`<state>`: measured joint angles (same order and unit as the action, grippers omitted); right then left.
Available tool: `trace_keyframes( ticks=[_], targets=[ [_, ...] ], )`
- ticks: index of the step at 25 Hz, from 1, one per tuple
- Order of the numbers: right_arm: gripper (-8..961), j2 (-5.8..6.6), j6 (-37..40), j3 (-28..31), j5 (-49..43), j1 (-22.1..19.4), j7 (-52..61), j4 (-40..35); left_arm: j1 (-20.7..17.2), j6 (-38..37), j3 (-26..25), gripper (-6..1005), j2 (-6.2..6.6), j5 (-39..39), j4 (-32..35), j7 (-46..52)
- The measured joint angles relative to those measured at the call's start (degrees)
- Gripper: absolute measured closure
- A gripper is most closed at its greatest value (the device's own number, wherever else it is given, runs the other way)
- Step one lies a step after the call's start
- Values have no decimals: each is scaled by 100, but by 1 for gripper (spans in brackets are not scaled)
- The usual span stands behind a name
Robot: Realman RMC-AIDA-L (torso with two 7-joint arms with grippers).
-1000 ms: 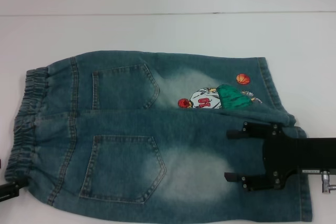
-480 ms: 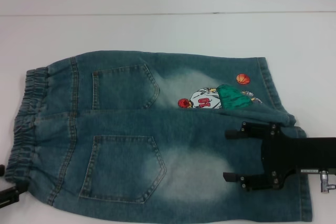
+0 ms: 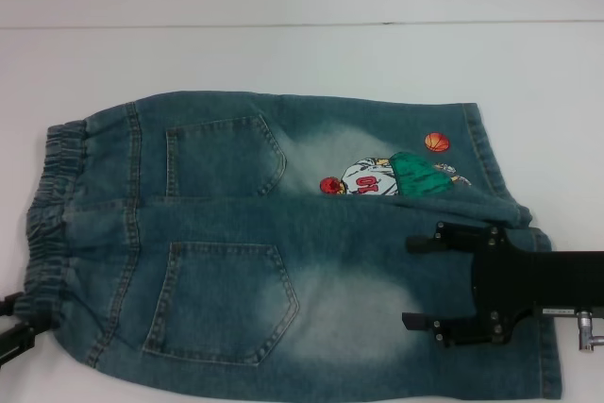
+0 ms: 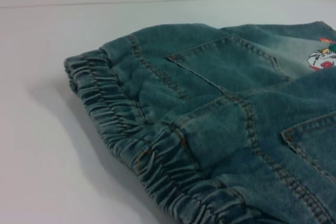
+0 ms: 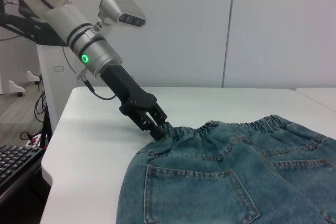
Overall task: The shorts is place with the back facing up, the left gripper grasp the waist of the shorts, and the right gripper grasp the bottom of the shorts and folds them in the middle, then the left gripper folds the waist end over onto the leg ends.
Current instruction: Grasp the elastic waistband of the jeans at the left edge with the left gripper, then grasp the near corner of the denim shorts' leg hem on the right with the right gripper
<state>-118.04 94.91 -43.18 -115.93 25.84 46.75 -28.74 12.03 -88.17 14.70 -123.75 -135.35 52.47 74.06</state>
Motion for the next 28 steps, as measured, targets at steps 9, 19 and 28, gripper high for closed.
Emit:
trace_keyframes(
  ticks=[9, 19, 28],
  targets=[
    [84, -9, 16, 21, 25, -42, 65, -1, 37, -226, 147, 633, 5, -97, 57, 32],
    [84, -8, 536, -10, -194, -394, 1864, -1680, 68, -43, 119, 931, -22, -17, 223, 176],
    [84, 124, 1576, -20, -1986, -19, 4092, -3458, 71, 60, 150, 950, -20, -5, 157, 67]
  ],
)
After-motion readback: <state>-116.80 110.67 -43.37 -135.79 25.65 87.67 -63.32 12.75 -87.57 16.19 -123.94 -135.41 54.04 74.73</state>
